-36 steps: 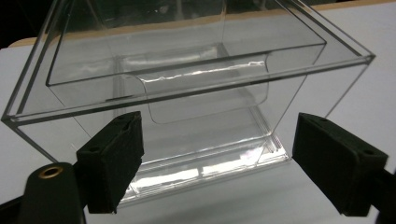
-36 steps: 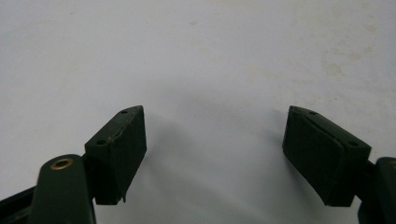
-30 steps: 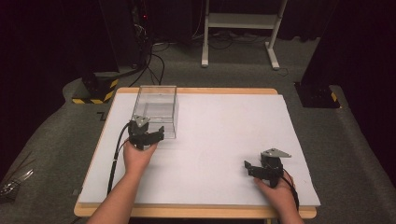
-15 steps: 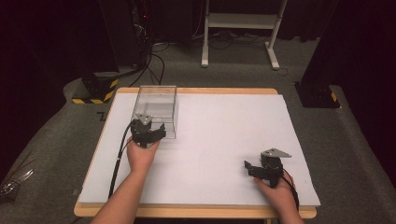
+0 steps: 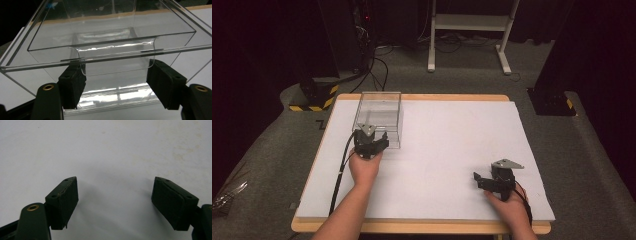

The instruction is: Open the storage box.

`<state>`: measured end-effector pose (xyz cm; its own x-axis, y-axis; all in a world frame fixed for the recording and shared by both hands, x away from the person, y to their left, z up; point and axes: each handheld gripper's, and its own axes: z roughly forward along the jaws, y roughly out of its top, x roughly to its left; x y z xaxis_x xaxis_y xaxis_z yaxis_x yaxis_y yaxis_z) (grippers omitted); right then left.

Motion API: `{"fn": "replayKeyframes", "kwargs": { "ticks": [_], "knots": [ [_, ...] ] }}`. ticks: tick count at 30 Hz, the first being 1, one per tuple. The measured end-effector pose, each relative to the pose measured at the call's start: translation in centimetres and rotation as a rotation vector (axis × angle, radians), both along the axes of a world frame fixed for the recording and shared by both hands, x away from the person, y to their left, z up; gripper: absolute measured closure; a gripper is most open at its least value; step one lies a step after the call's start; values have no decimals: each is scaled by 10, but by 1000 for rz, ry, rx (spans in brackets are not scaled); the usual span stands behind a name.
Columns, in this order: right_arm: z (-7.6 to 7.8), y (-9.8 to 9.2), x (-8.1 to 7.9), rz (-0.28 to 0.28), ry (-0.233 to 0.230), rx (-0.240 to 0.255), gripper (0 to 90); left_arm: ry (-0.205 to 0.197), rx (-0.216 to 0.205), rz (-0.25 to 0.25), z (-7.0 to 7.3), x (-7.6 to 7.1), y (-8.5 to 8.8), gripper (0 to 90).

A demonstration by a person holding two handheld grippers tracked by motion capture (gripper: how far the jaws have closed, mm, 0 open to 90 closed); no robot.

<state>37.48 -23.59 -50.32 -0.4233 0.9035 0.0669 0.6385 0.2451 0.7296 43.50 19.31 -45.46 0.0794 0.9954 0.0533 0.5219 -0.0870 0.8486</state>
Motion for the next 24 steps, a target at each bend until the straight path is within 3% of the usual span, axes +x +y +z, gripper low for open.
{"fn": "replayKeyframes", "kwargs": {
  "ticks": [24],
  "knots": [
    [0, 0, 0, 2, -3, -4, 215, -2, -2, 1, 0, -12, -1, 328]
  ]
}}
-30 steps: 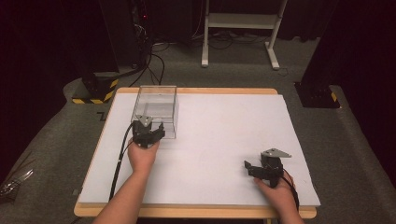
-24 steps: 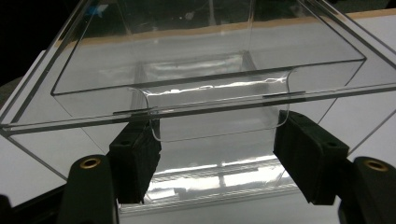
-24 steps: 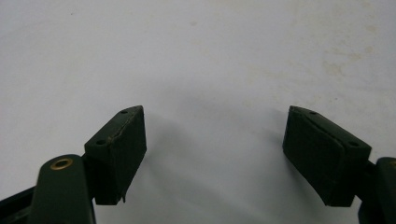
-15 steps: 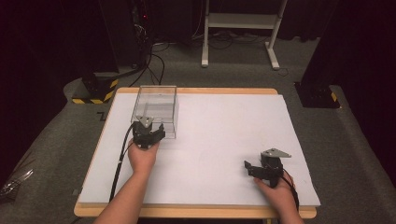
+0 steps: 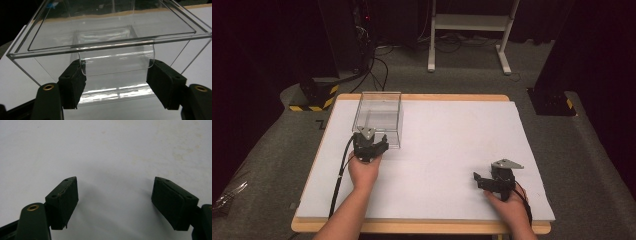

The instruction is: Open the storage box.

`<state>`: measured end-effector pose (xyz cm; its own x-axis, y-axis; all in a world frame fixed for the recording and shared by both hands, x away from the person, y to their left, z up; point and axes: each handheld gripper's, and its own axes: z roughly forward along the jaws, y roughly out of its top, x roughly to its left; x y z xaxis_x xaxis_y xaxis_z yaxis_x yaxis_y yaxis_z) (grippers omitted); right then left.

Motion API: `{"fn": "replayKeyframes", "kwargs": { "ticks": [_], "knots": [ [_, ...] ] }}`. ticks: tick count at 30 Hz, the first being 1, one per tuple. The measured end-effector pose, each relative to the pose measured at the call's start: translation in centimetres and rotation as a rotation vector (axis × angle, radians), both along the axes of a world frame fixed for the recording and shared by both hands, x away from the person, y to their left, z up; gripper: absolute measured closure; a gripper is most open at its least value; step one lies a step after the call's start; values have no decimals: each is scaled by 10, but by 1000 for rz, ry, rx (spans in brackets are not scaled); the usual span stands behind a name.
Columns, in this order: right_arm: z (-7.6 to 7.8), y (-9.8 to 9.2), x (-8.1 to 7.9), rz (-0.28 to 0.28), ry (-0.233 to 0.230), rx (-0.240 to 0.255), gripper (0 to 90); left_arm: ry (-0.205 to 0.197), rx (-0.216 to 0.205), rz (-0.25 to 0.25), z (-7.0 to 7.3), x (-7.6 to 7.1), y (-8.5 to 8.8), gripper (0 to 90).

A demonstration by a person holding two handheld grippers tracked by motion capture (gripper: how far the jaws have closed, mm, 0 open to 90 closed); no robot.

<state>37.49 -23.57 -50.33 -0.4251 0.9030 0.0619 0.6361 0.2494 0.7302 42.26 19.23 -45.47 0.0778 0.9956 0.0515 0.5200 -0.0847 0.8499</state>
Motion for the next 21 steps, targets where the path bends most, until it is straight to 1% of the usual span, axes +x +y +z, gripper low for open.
{"fn": "replayKeyframes", "kwargs": {
  "ticks": [14, 15, 18, 21],
  "knots": [
    [0, 0, 0, 0, 0, 1, 215, -12, -4, -12, -1, -18, 0, 329],
    [0, 0, 0, 0, 0, 1, 215, -8, -6, -14, -1, -22, 0, 329],
    [0, 0, 0, 0, 0, 1, 215, -9, -6, -17, -1, -25, 1, 329],
    [0, 0, 0, 0, 0, 2, 215, -12, -13, -21, -1, -31, 1, 329]
  ]
}}
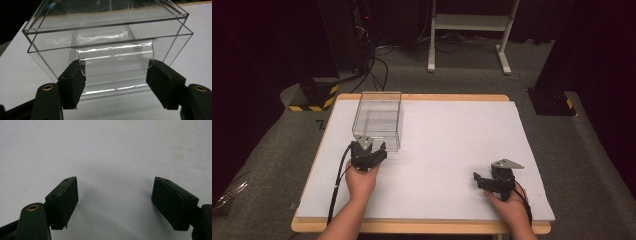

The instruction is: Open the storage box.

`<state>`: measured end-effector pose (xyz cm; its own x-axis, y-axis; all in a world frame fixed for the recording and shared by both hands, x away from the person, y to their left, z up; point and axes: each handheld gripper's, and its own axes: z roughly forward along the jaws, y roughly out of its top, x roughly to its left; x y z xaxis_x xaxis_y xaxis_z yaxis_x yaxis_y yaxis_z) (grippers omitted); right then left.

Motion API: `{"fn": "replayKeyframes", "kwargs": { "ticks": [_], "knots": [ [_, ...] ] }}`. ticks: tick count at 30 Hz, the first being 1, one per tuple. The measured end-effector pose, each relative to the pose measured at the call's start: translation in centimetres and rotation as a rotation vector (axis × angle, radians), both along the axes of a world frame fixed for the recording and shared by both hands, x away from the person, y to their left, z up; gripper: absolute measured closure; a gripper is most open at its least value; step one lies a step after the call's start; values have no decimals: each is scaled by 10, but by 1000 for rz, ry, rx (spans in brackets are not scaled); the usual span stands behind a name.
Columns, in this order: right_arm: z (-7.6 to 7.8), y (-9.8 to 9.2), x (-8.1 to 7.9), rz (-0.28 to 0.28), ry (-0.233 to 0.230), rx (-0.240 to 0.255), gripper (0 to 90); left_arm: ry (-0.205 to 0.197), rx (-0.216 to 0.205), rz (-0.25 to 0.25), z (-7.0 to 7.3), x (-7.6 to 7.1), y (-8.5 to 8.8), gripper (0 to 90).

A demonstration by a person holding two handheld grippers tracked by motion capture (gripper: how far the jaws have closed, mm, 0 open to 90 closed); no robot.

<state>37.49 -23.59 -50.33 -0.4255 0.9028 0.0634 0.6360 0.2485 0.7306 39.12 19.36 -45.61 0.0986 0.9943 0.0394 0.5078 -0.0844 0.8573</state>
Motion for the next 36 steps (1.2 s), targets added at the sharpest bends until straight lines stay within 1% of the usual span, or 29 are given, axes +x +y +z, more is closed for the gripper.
{"fn": "replayKeyframes", "kwargs": {
  "ticks": [9, 12, 13, 16, 17, 18, 19, 21, 26, 27, 28, 30, 31, 34, 35, 36],
  "knots": [
    [0, 0, 0, 0, 0, 0, 215, -9, -5, -10, -1, -12, 1, 329],
    [0, 0, 0, 0, 0, 0, 215, -10, -7, -13, -1, -19, 1, 329],
    [0, 0, 0, 0, 0, 0, 215, -10, -7, -13, -1, -19, 1, 329],
    [0, 0, 0, 0, 0, 0, 215, -14, -2, -20, -2, -26, 2, 329],
    [0, 0, 0, 0, 0, 0, 215, -14, -2, -20, -2, -26, 2, 329],
    [0, 0, 0, 0, 0, 0, 215, -17, 0, -20, -2, -31, 2, 329],
    [0, 0, 0, 0, 0, 0, 215, -17, 0, -20, -2, -31, 2, 329],
    [0, 0, 0, -1, 1, 1, 215, -20, 3, -23, -2, -35, 2, 329],
    [0, 0, 0, -1, 1, 2, 215, -27, -4, -26, -4, -50, 3, 329],
    [0, 0, 0, -1, 1, 2, 215, -27, -4, -26, -4, -50, 3, 329],
    [0, 0, 0, -2, 3, 3, 215, -30, -2, -28, -4, -55, 2, 329],
    [0, 0, 0, -1, 1, 1, 215, -32, -1, -31, -4, -60, 2, 329],
    [0, 0, 0, -1, 1, 1, 215, -32, -1, -31, -4, -60, 2, 329],
    [0, 0, 0, -1, 1, 1, 215, -33, 0, -38, -5, -67, 4, 329],
    [0, 0, 0, -1, 1, 1, 215, -33, 0, -38, -5, -67, 4, 329],
    [0, 0, 0, -1, 1, 1, 215, -32, -4, -41, -5, -71, 5, 329]
  ]
}}
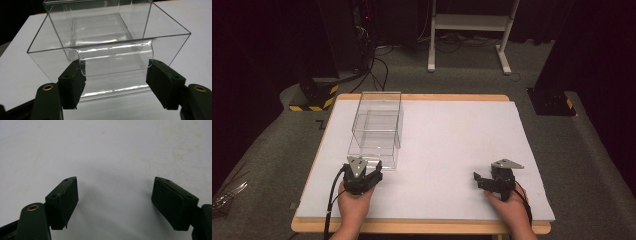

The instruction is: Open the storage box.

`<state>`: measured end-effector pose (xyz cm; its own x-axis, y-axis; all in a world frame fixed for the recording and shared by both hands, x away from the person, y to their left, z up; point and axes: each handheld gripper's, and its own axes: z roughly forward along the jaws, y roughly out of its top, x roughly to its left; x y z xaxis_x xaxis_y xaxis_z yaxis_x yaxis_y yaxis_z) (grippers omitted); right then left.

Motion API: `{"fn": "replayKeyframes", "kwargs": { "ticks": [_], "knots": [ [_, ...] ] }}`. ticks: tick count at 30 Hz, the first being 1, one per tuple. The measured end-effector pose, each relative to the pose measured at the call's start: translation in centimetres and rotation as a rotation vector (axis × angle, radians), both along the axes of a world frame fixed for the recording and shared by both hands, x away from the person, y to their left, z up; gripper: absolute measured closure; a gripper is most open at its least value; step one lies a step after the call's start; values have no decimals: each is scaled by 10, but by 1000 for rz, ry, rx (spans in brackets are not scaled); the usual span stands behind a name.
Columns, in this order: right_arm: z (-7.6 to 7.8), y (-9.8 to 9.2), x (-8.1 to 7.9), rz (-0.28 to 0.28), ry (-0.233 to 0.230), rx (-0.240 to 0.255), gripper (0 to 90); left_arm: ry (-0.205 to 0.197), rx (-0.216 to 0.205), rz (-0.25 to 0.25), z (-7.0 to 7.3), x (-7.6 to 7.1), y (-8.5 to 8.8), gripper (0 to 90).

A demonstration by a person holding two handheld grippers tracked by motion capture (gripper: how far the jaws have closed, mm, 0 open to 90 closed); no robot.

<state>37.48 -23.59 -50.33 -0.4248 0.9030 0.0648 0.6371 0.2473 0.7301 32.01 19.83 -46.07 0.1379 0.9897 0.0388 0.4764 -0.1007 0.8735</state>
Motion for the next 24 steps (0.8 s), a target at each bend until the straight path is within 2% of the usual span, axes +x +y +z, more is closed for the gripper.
{"fn": "replayKeyframes", "kwargs": {
  "ticks": [12, 24],
  "knots": [
    [0, 0, 0, 0, 0, 0, 215, 0, 1, -8, -5, -26, -1, 330],
    [0, 0, 0, 1, -2, -1, 215, 2, 2, -21, -5, -47, 2, 331]
  ]
}}
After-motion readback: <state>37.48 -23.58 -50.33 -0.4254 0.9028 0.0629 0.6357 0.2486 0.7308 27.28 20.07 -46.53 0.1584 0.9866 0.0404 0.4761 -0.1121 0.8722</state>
